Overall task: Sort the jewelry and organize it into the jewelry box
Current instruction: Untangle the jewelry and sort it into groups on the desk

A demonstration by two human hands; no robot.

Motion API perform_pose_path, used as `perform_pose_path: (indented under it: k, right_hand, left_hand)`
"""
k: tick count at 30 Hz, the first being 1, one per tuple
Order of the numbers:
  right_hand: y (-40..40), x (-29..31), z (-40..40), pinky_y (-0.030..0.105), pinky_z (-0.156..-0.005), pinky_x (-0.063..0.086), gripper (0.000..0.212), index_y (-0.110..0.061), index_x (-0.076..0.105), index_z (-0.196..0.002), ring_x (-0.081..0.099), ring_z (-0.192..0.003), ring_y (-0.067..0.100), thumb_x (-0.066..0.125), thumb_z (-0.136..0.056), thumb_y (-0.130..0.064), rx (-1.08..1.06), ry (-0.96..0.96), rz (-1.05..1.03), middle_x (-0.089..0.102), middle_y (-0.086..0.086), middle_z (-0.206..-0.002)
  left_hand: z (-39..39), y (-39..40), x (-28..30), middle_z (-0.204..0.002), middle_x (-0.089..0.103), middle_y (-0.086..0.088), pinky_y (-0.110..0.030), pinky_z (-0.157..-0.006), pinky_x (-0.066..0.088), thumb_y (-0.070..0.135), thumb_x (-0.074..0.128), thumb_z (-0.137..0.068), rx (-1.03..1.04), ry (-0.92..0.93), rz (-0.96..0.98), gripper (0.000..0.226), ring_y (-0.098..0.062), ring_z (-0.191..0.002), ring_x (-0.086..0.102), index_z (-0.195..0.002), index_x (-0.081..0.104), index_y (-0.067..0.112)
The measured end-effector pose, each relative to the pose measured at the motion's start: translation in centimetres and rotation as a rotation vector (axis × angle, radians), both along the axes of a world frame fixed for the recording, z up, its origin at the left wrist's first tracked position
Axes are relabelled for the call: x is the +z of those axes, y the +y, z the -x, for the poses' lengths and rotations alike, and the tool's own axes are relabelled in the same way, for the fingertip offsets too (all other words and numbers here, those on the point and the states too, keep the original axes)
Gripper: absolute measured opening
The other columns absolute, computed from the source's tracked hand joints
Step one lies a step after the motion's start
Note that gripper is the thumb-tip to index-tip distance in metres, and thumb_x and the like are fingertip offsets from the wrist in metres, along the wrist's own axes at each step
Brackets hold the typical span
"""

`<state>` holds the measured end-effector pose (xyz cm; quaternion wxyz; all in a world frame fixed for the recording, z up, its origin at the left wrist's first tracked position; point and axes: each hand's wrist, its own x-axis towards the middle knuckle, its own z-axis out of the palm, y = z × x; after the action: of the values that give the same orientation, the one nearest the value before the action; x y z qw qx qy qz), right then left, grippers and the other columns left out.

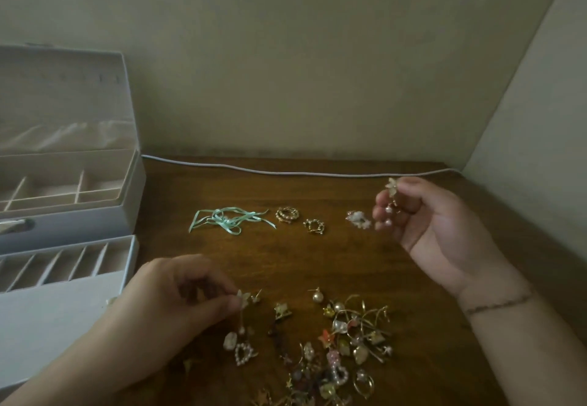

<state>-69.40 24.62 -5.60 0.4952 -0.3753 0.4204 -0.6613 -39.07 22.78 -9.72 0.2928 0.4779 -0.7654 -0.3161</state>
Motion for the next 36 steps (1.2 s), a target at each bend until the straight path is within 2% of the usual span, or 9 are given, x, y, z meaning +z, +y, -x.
perform_pose_path:
  k: [4, 11, 14, 17, 22, 25, 27, 30, 36]
  right_hand:
    - [-2.5, -1.6, 6.2, 0.029, -0.053, 0.048, 0.016, -0.006, 0.064, -0.085, 0.059, -0.06, 0.019, 0.054, -0.095, -0.012, -0.243, 0.307, -0.177, 0.061, 0.013, -0.075]
    - [-6.1, -4.4, 9.4, 0.021, -0.037, 0.033, 0.016, -0.012, 0.071, -0.081, 0.047, -0.046, 0.014, 0.062, -0.091, -0.02, -0.376, 0.954, -0.463, 0.068, 0.005, -0.07]
    - [-7.3, -4.7, 9.1, 0.022, -0.042, 0.037, 0.017, -0.014, 0.071, -0.076, 0.048, -0.045, 0.015, 0.064, -0.09, -0.021, -0.364, 1.056, -0.499, 0.071, 0.005, -0.071]
    - [-7.9, -5.3, 9.3, 0.021, -0.049, 0.039, 0.015, -0.02, 0.071, -0.074, 0.057, -0.062, 0.011, 0.068, -0.087, -0.026, -0.381, 1.192, -0.487, 0.071, -0.002, -0.082]
    - [-6.8, -4.1, 9.0, 0.024, -0.059, 0.04, 0.015, -0.025, 0.07, -0.082, 0.061, -0.084, 0.011, 0.065, -0.089, -0.037, -0.439, 1.332, -0.471, 0.069, -0.006, -0.093]
    - [-2.8, -1.3, 3.7, 0.021, -0.07, 0.048, 0.013, -0.022, 0.073, -0.086, 0.064, -0.083, 0.004, 0.065, -0.089, -0.032, -0.479, 1.179, -0.075, 0.072, -0.01, -0.087]
    - [1.0, -0.1, -2.2, 0.011, -0.065, 0.046, 0.019, -0.023, 0.075, -0.087, 0.064, -0.077, 0.0, 0.064, -0.088, -0.038, -0.134, 1.07, 0.102, 0.072, -0.014, -0.081]
    - [4.7, -0.6, -8.4, 0.012, -0.06, 0.045, 0.019, -0.029, 0.074, -0.088, 0.063, -0.072, 0.001, 0.067, -0.084, -0.046, 0.222, 1.01, 0.119, 0.069, -0.017, -0.083]
    - [5.2, -2.6, -9.9, 0.018, -0.06, 0.047, 0.006, -0.03, 0.074, -0.087, 0.063, -0.063, 0.002, 0.074, -0.083, -0.034, 0.233, 0.688, 0.03, 0.069, -0.013, -0.067]
  left_hand:
    - [0.3, 0.0, -0.1, -0.072, 0.074, 0.007, -0.032, -0.065, 0.059, 0.082, 0.072, -0.046, 0.018, 0.127, -0.108, 0.051, -0.011, -0.064, 0.07, -0.077, 0.075, 0.041]
    - [1.1, -0.1, -0.7, -0.062, 0.072, -0.008, -0.009, -0.046, 0.045, 0.024, 0.086, -0.065, 0.061, 0.395, -0.217, 0.016, -0.008, -0.047, 0.063, -0.06, 0.072, 0.018]
    - [0.9, -0.2, -0.5, -0.065, 0.072, -0.014, -0.012, -0.048, 0.048, 0.048, 0.096, -0.046, 0.021, 0.456, -0.295, 0.047, -0.012, -0.053, 0.065, -0.067, 0.073, 0.013]
    - [1.0, -0.3, -0.7, -0.064, 0.069, -0.018, -0.015, -0.047, 0.049, 0.063, 0.093, -0.016, 0.037, 0.543, -0.359, 0.081, -0.016, -0.052, 0.063, -0.069, 0.071, 0.007]
    - [1.1, -0.3, -1.0, -0.067, 0.065, -0.023, -0.02, -0.05, 0.053, 0.056, 0.097, -0.018, -0.009, 0.636, -0.424, 0.076, -0.021, -0.056, 0.061, -0.069, 0.07, 0.006]
    - [1.3, 0.2, -0.7, -0.067, 0.066, -0.023, -0.023, -0.055, 0.055, 0.056, 0.096, -0.021, -0.041, 0.65, -0.405, 0.074, -0.024, -0.058, 0.063, -0.07, 0.071, 0.007]
    - [1.8, 0.9, -0.6, -0.067, 0.067, -0.024, -0.023, -0.054, 0.055, 0.056, 0.096, -0.023, -0.051, 0.662, -0.376, 0.071, -0.024, -0.058, 0.065, -0.069, 0.072, 0.008]
    - [2.5, 1.8, -0.3, -0.065, 0.068, -0.025, -0.021, -0.053, 0.054, 0.058, 0.095, -0.025, -0.067, 0.685, -0.326, 0.072, -0.023, -0.055, 0.065, -0.07, 0.073, 0.007]
    - [3.0, 2.5, 0.0, -0.065, 0.07, -0.023, -0.018, -0.054, 0.054, 0.062, 0.093, -0.025, -0.038, 0.702, -0.24, 0.07, -0.021, -0.055, 0.069, -0.069, 0.075, 0.01]
